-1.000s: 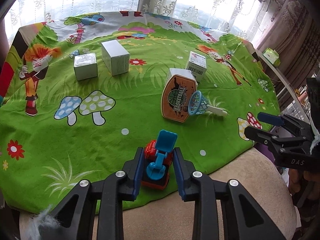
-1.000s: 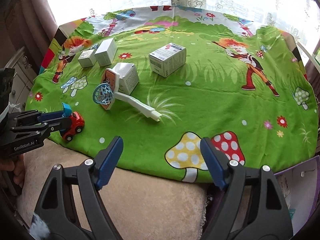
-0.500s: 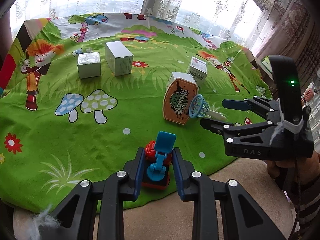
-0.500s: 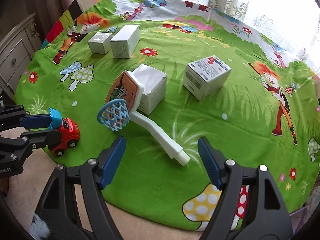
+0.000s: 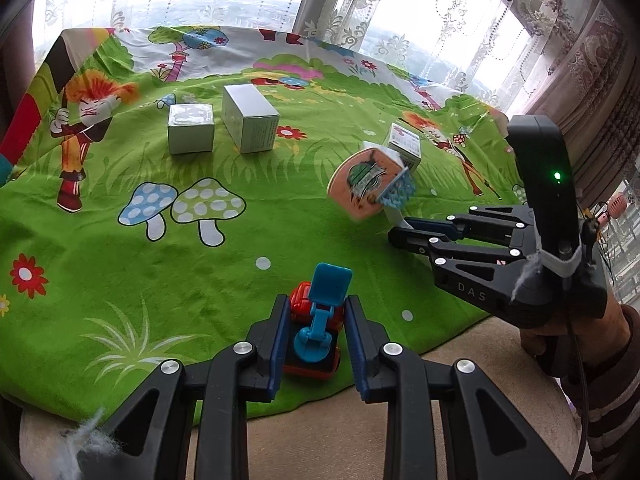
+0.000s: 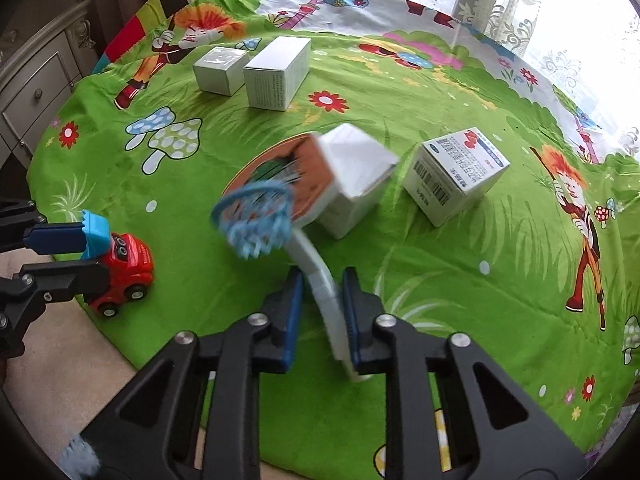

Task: Organize rigid objects
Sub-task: 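Grasp the red toy car with the left tool while the right tool grasps the toothbrush holder, then carry the toy car and basketball hoop over the purple box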

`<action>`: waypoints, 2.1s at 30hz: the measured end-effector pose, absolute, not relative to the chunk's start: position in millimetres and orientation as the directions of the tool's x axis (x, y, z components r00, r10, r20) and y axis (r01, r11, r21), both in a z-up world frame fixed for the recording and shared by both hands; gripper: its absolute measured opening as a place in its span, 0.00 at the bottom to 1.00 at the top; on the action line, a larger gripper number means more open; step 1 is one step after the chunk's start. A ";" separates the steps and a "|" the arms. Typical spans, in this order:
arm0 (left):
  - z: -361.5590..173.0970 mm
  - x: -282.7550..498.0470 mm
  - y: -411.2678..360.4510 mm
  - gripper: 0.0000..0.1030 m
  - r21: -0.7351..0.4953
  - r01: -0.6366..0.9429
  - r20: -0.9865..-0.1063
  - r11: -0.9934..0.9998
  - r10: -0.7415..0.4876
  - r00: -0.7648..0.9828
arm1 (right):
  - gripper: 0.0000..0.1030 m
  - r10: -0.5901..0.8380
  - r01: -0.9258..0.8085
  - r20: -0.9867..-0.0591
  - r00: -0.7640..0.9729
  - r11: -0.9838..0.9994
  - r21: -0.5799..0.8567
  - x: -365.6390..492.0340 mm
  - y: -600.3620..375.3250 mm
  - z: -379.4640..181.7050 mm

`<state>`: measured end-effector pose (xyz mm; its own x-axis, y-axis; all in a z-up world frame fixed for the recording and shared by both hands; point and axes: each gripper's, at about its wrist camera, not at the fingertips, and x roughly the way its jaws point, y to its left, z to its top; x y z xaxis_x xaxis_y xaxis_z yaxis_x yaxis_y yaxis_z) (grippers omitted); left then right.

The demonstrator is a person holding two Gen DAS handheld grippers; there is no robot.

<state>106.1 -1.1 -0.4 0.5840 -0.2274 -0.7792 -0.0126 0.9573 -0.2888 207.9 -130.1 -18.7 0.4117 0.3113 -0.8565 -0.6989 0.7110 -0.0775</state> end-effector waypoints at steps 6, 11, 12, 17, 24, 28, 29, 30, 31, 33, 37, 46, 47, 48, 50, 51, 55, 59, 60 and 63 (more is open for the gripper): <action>2.5 103.2 0.5 0.27 -0.289 -0.026 -0.775 0.957 -0.218 0.593 | 0.13 0.340 -0.714 -0.847 0.410 0.698 -0.066 192.1 -133.7 -12.2; 6.8 98.5 0.3 0.27 -0.287 -0.034 -0.770 0.957 -0.210 0.602 | 0.13 0.366 -0.699 -0.827 0.426 0.714 -0.044 178.9 -143.7 0.0; 7.5 97.4 -0.4 0.27 -0.287 -0.034 -0.770 0.957 -0.209 0.603 | 0.13 0.370 -0.694 -0.824 0.430 0.719 -0.039 176.5 -146.1 2.0; 13.2 92.9 -6.5 0.27 -0.286 -0.029 -0.764 0.958 -0.210 0.610 | 0.13 0.380 -0.665 -0.811 0.444 0.746 -0.014 166.4 -160.5 9.0; 22.6 89.0 -20.6 0.27 -0.287 -0.002 -0.755 0.958 -0.224 0.616 | 0.13 0.385 -0.626 -0.797 0.466 0.780 0.010 153.0 -182.5 17.6; 27.9 88.4 -32.7 0.27 -0.282 0.023 -0.751 0.959 -0.235 0.617 | 0.13 0.379 -0.594 -0.796 0.472 0.804 0.031 148.6 -198.2 19.8; 29.4 88.2 -35.8 0.27 -0.281 0.029 -0.749 0.959 -0.238 0.618 | 0.13 0.380 -0.589 -0.794 0.474 0.807 0.034 147.4 -202.3 20.6; 30.9 88.2 -39.2 0.27 -0.281 0.036 -0.748 0.959 -0.242 0.618 | 0.12 0.379 -0.584 -0.793 0.477 0.811 0.037 145.9 -206.2 21.4; 32.1 88.2 -42.4 0.27 -0.280 0.042 -0.747 0.959 -0.245 0.618 | 0.12 0.379 -0.579 -0.792 0.479 0.815 0.039 144.4 -210.0 22.2; 34.5 88.2 -49.9 0.27 -0.277 0.056 -0.746 0.959 -0.251 0.617 | 0.12 0.378 -0.566 -0.789 0.485 0.823 0.047 141.9 -218.0 23.9; 38.6 88.4 -65.6 0.27 -0.273 0.084 -0.743 0.958 -0.266 0.614 | 0.13 0.374 -0.539 -0.783 0.498 0.840 0.058 137.6 -234.9 28.1; 48.9 92.2 -120.1 0.27 -0.263 0.199 -0.734 0.944 -0.329 0.594 | 0.12 0.346 -0.453 -0.767 0.540 0.888 0.081 127.1 -286.0 40.7; 49.5 92.7 -126.5 0.27 -0.262 0.212 -0.733 0.942 -0.337 0.590 | 0.12 0.340 -0.441 -0.766 0.546 0.894 0.082 126.1 -293.2 42.3; 50.2 93.3 -133.5 0.27 -0.261 0.227 -0.733 0.938 -0.346 0.586 | 0.12 0.332 -0.428 -0.764 0.553 0.900 0.082 125.0 -300.4 43.7; 51.7 93.3 -147.1 0.27 -0.260 0.258 -0.732 0.931 -0.364 0.576 | 0.12 0.316 -0.402 -0.762 0.565 0.912 0.080 123.0 -315.8 45.9; 52.7 92.9 -153.6 0.27 -0.260 0.272 -0.730 0.927 -0.373 0.572 | 0.12 0.306 -0.388 -0.763 0.570 0.918 0.079 121.9 -323.5 46.3; 53.6 92.7 -181.3 0.27 -0.260 0.327 -0.731 0.909 -0.406 0.548 | 0.12 0.264 -0.325 -0.766 0.587 0.943 0.076 118.8 -355.1 47.2; 53.1 91.2 -210.0 0.27 -0.259 0.383 -0.735 0.887 -0.438 0.517 | 0.12 0.220 -0.263 -0.770 0.599 0.962 0.071 115.3 -385.5 47.0; 52.8 90.6 -217.3 0.27 -0.260 0.397 -0.736 0.880 -0.447 0.508 | 0.13 0.209 -0.248 -0.771 0.602 0.966 0.069 114.4 -392.7 46.5; 51.6 89.2 -237.3 0.27 -0.255 0.433 -0.742 0.865 -0.462 0.486 | 0.12 0.176 -0.202 -0.777 0.604 0.977 0.064 111.8 -413.7 43.2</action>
<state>89.2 -237.3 51.6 0.4859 -0.4622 -0.7418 0.4330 0.8645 -0.2551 111.8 -413.7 43.2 0.6042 0.1756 -0.7773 -0.2019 0.9773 0.0639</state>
